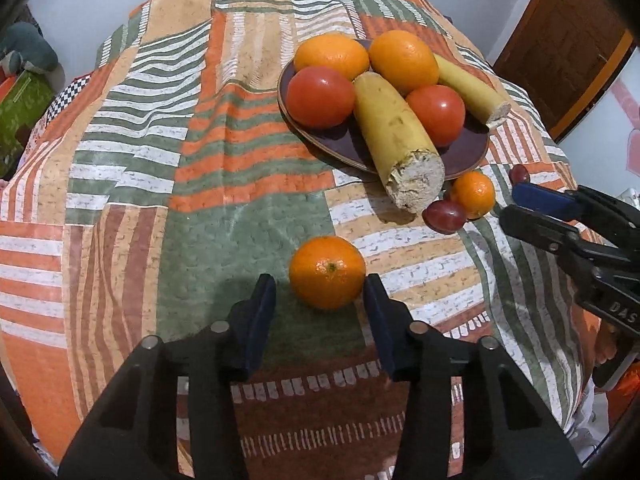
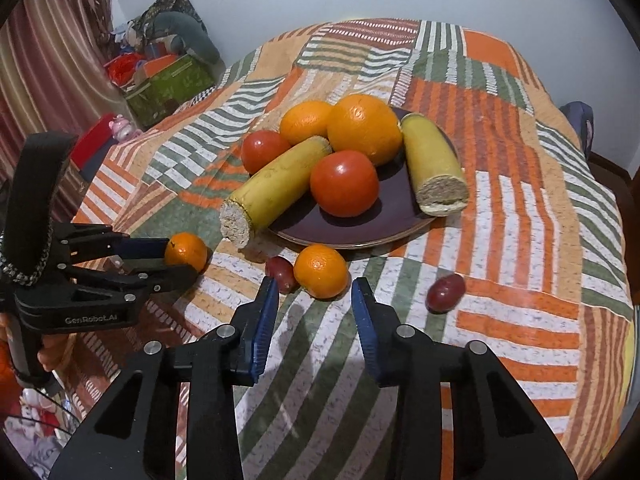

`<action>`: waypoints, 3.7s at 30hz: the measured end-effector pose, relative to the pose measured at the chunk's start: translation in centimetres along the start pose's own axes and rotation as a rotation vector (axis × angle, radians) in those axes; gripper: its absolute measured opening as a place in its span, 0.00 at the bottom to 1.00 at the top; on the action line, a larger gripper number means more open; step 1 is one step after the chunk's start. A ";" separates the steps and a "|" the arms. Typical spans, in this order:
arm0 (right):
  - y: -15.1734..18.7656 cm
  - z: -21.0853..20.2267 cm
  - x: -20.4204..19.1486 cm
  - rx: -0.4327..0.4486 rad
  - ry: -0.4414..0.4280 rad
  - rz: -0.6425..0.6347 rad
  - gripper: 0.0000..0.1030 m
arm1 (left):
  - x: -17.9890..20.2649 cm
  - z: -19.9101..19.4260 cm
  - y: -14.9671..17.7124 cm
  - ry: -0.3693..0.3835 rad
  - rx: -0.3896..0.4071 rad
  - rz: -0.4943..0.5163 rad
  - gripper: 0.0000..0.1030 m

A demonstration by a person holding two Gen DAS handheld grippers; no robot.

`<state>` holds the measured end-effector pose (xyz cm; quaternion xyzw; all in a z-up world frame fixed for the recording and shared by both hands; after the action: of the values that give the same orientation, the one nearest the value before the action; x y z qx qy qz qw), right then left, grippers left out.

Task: Organize fruits
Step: 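Move the left tool to a small mandarin while the right tool approaches another mandarin, then grasp and lift a mandarin with the left tool while the right tool lifts its mandarin, then lower both mandarins onto the purple plate and open both tools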

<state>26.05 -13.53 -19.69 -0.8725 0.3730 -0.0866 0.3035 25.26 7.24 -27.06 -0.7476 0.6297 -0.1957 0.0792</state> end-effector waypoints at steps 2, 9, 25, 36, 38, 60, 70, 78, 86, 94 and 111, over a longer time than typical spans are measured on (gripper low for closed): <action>-0.1 0.5 0.1 -0.006 0.003 0.004 0.33 | 0.1 0.0 0.0 0.008 0.001 0.002 0.38; -0.2 1.8 0.3 -0.028 0.001 0.012 0.33 | 0.6 0.1 -0.1 0.026 0.008 0.012 0.36; -1.0 2.3 0.1 -0.030 0.022 -0.012 0.30 | 0.3 -0.5 0.0 0.031 0.014 0.002 0.36; -1.0 0.1 -0.2 0.008 0.032 -0.016 0.30 | 0.6 -3.4 -0.8 0.047 0.071 -0.004 0.36; -1.2 -0.6 -0.1 0.024 0.041 -0.017 0.30 | 0.9 -4.2 -1.1 0.053 0.090 0.001 0.36; -3.7 -5.3 3.3 0.178 0.131 -0.010 0.30 | 5.4 -7.1 -6.9 0.119 0.232 0.024 0.36; -5.4 -4.7 5.3 0.208 0.154 -0.004 0.30 | 5.1 -5.7 -9.7 0.115 0.247 -0.005 0.36; -6.3 -3.2 5.7 0.211 0.141 -0.016 0.30 | 5.6 -3.6 -11.4 0.112 0.224 0.001 0.36; -6.8 -1.2 5.9 0.188 0.123 -0.032 0.30 | 6.0 -1.6 -12.5 0.097 0.202 0.017 0.36; -6.7 0.7 6.1 0.154 0.109 -0.043 0.30 | 6.0 1.0 -12.9 0.085 0.157 0.011 0.36; -6.2 2.3 5.3 0.124 0.104 -0.078 0.31 | 5.9 2.7 -13.0 0.089 0.141 0.011 0.36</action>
<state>34.40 -12.83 -18.25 -0.8603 0.3478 -0.1663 0.3336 38.93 3.71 -23.59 -0.7273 0.6213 -0.2721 0.1045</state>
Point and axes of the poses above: each gripper's, at about its wrist camera, not at the fingertips, and z roughly the way its jaws point, x to its right, y to its underside, the point moved 1 cm from there along z, roughly the way its jaws point, and after that the axes turned 12 degrees about -z, right-handed, at the moved point
